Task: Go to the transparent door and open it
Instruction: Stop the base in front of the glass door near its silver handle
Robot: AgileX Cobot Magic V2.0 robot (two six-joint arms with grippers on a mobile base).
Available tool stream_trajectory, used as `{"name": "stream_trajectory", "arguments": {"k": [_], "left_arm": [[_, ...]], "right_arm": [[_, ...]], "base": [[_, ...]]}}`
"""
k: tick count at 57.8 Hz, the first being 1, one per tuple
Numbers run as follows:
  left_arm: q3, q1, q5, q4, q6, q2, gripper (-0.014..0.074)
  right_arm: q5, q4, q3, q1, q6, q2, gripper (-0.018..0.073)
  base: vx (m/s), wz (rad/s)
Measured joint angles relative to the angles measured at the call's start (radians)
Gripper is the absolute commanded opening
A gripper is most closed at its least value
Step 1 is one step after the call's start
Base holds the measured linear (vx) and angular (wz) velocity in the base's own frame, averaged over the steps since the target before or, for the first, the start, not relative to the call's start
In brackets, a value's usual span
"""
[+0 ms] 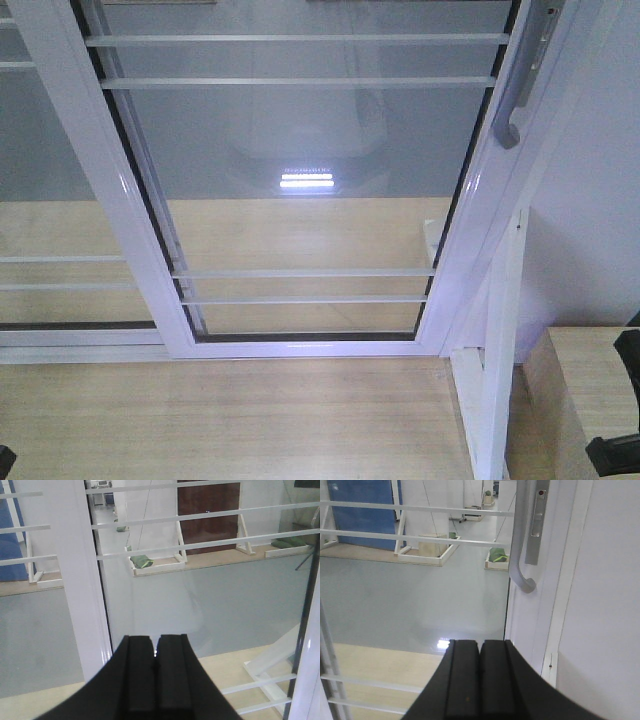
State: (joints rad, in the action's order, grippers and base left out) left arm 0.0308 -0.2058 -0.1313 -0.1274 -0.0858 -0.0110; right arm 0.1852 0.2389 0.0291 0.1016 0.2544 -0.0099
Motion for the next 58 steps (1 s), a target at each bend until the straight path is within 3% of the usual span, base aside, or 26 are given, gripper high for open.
{"name": "stream_trajectory", "arguments": {"k": [58], "left_arm": [[0.001,0.0,-0.023,-0.001,0.0,0.001,0.0003]], "right_arm": [[0.016,0.001,0.004,0.001,0.001,0.07,-0.0005]], "base": [[0.05,0.0]]}}
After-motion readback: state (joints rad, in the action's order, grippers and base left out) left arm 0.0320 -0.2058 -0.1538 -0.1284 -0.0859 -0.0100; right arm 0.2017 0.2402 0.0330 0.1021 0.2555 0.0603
